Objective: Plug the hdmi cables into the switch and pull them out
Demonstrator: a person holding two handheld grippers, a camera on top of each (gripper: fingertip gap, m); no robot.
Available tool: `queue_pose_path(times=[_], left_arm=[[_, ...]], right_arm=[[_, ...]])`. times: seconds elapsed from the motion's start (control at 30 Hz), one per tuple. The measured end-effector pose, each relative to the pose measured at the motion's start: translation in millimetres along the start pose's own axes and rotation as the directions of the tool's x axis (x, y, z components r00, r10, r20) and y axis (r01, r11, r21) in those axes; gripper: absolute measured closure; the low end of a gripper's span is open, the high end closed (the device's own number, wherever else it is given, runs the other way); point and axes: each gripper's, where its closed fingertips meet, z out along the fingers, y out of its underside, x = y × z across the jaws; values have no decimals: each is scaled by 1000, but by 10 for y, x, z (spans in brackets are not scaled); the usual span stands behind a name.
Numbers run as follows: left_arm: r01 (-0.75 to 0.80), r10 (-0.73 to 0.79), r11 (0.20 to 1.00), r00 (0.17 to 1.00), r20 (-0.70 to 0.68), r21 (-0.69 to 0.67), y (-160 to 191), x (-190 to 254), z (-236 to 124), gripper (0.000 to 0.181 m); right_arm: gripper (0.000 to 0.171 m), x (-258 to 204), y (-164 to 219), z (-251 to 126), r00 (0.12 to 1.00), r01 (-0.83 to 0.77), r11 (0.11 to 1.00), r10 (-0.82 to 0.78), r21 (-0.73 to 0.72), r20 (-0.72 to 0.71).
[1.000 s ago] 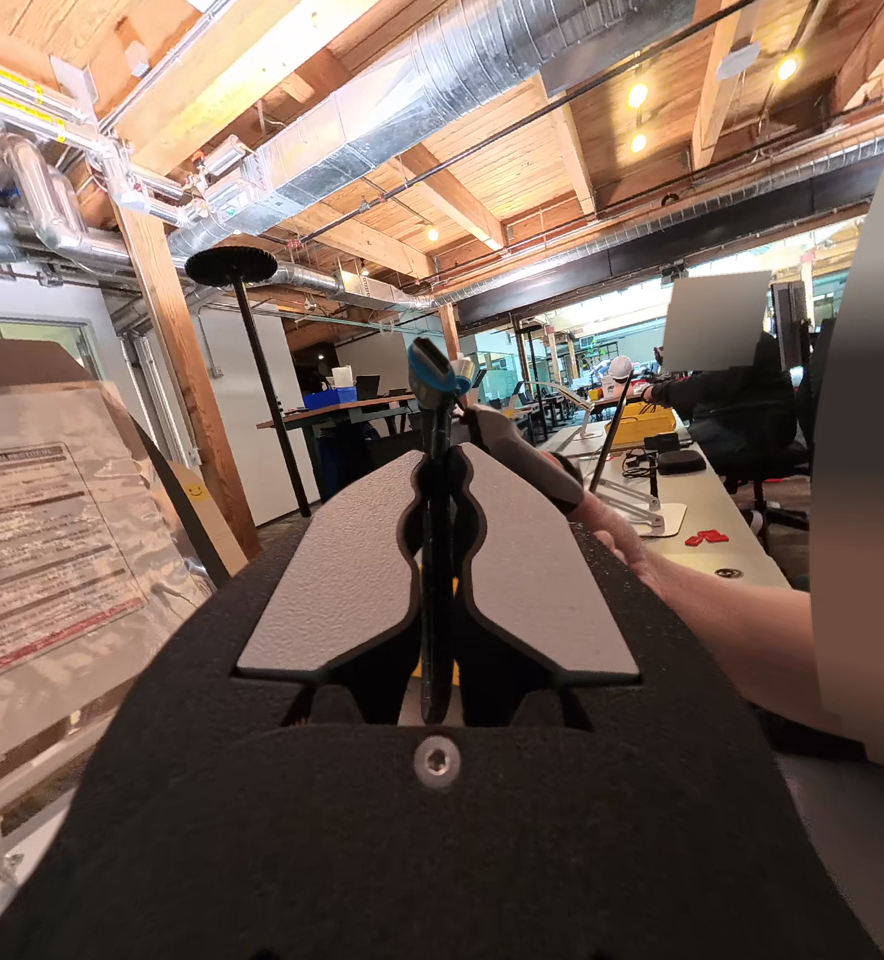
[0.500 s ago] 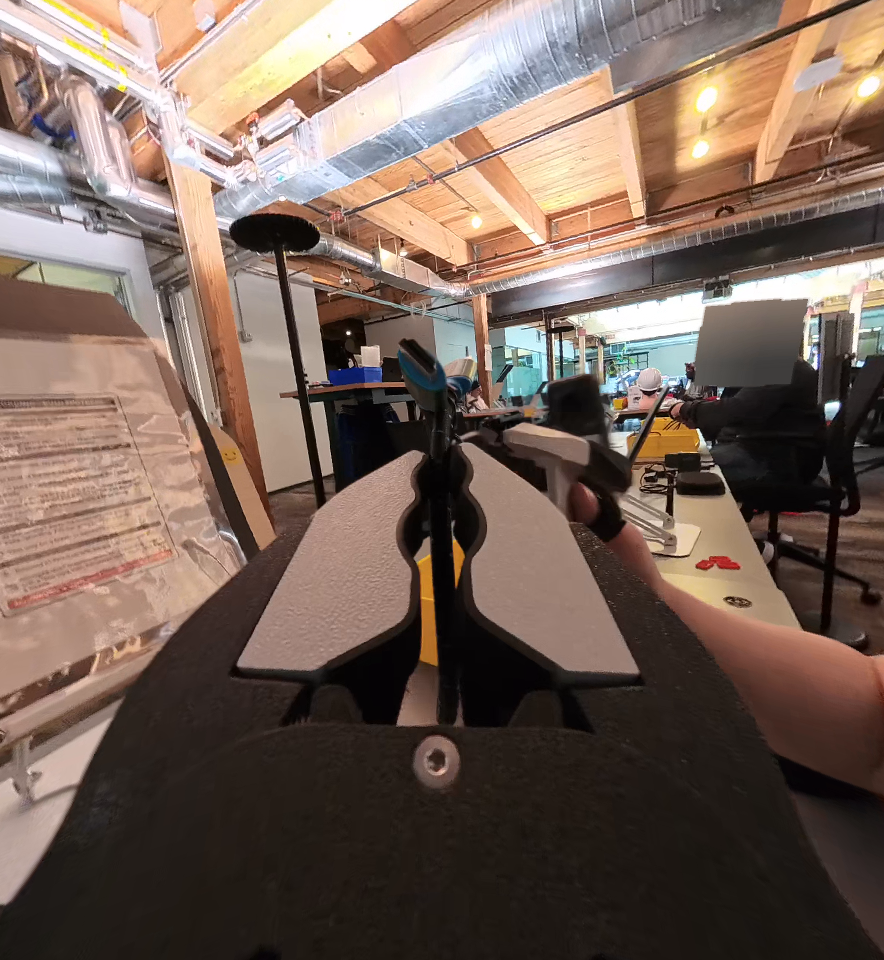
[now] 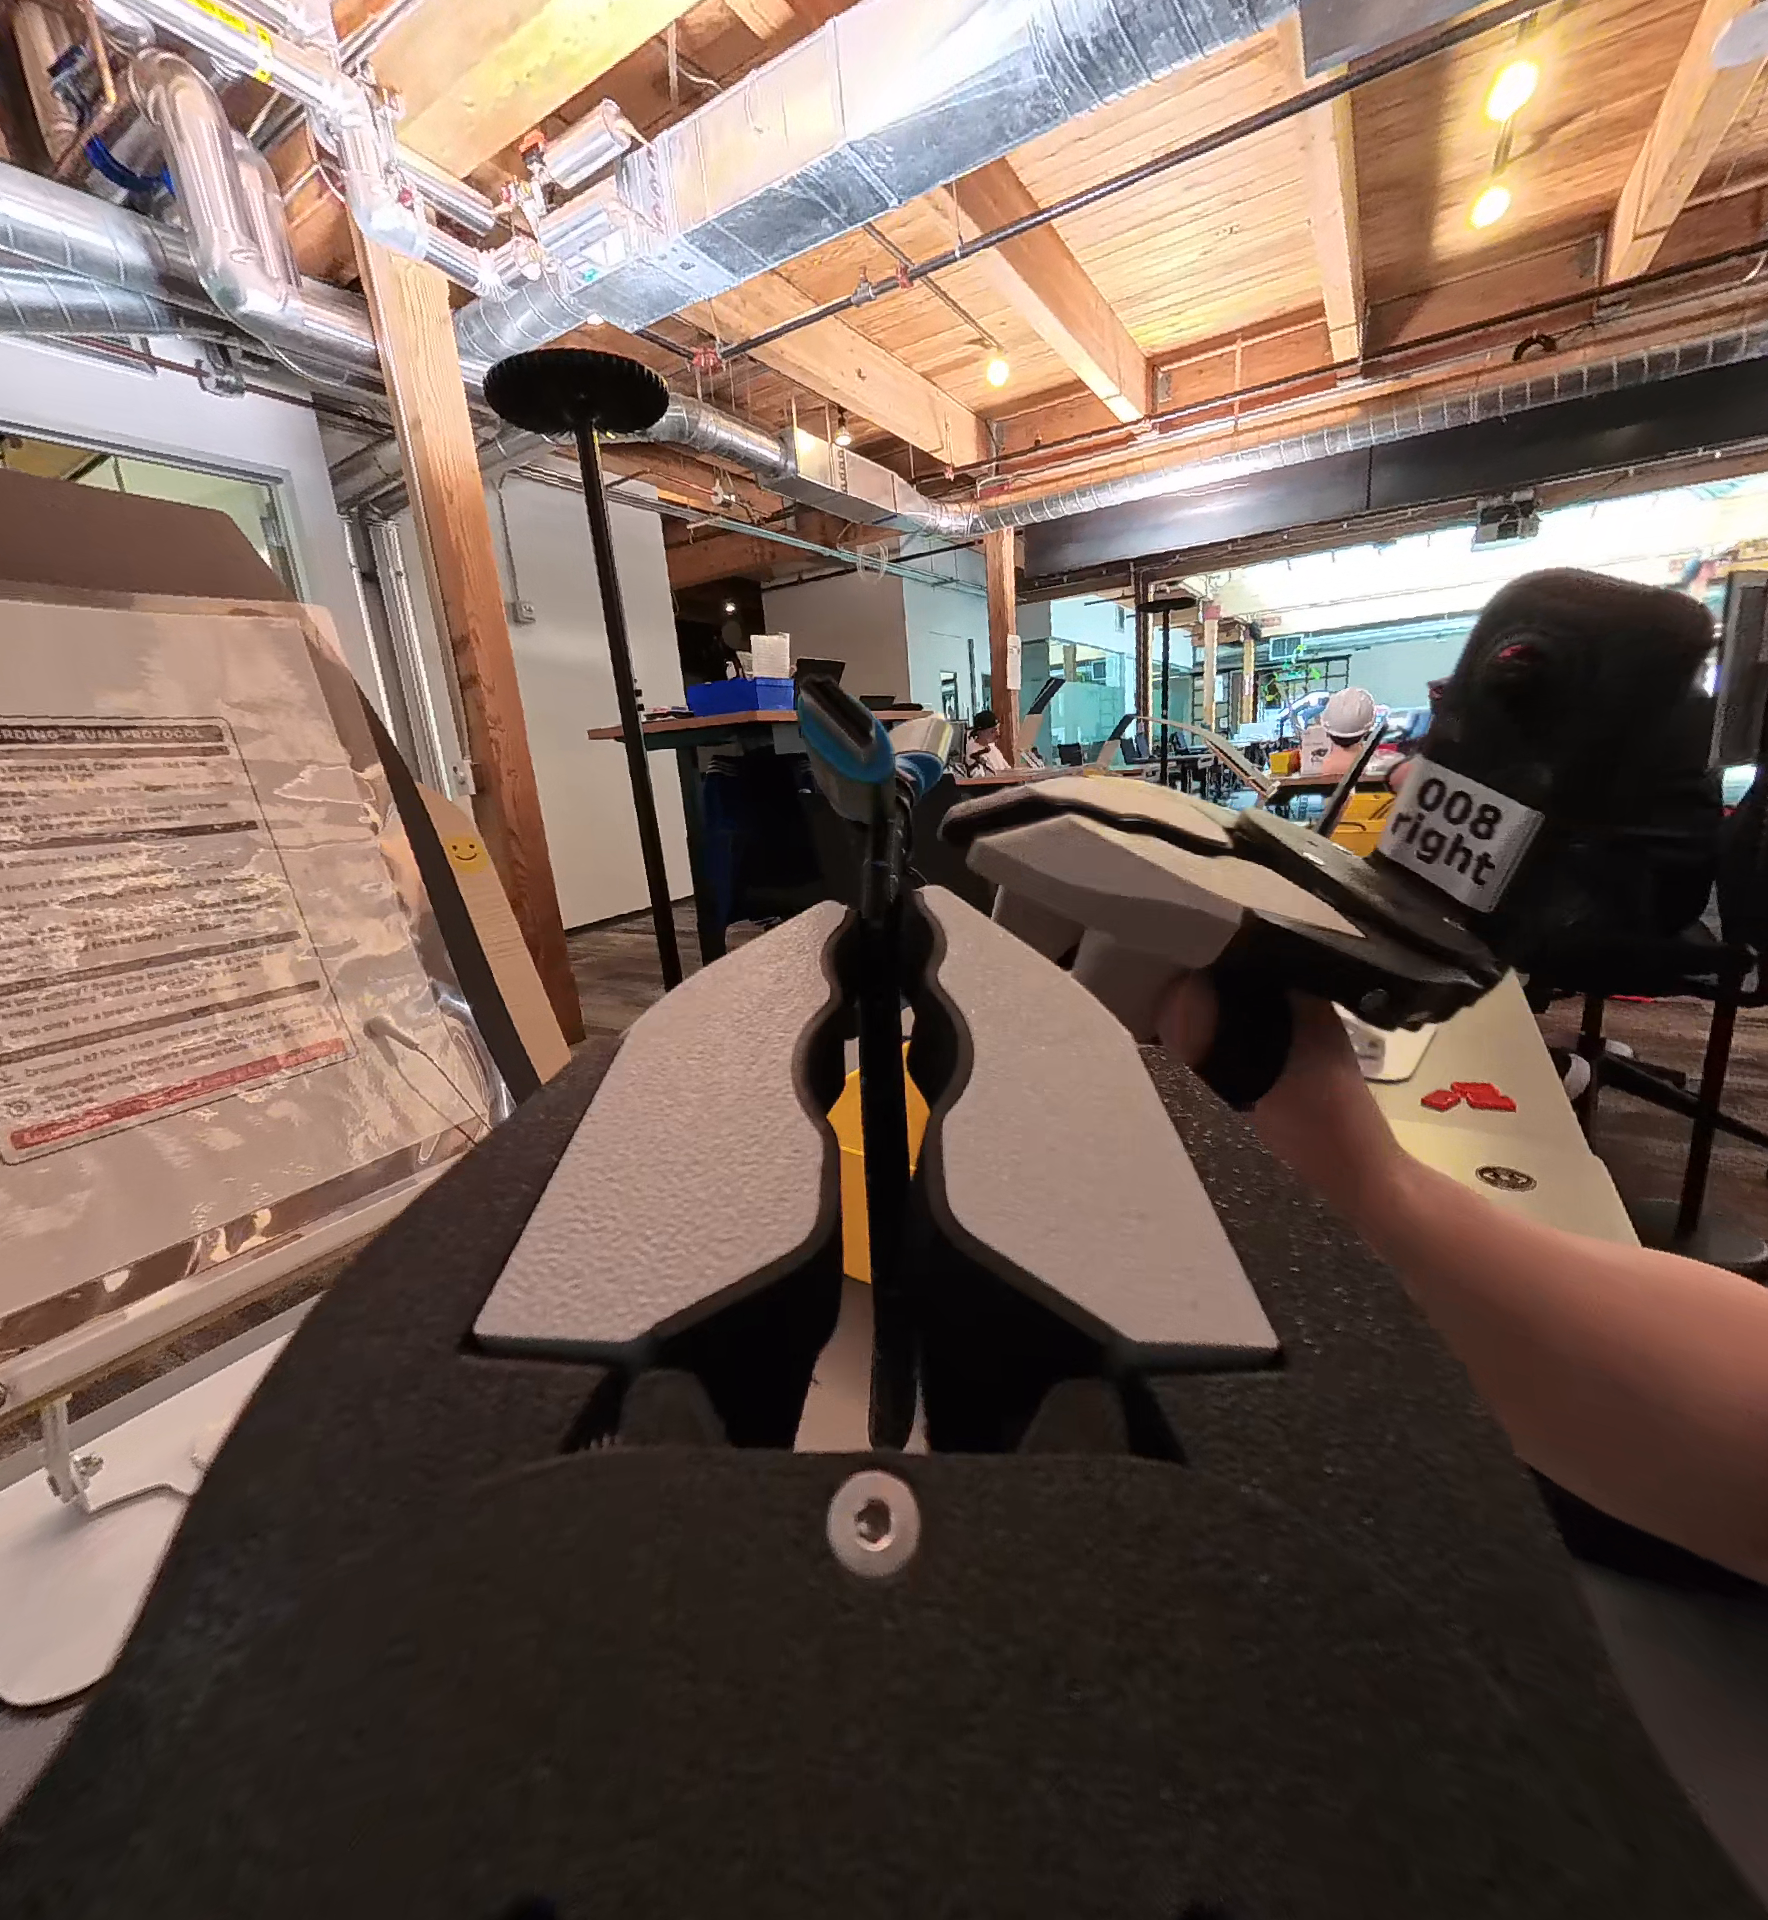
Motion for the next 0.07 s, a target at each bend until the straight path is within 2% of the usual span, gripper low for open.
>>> queue_pose_path(times=[0.03,0.07], left_arm=[[1,-1,1000,1000,-5,1,-2,6,0,174],[0,0,1000,1000,-7,0,-2,9,2,175]], right_arm=[[163,-17,13,8,1000,-20,1000,20,-11,23],[163,-17,25,18,998,-49,999,50,-19,31]])
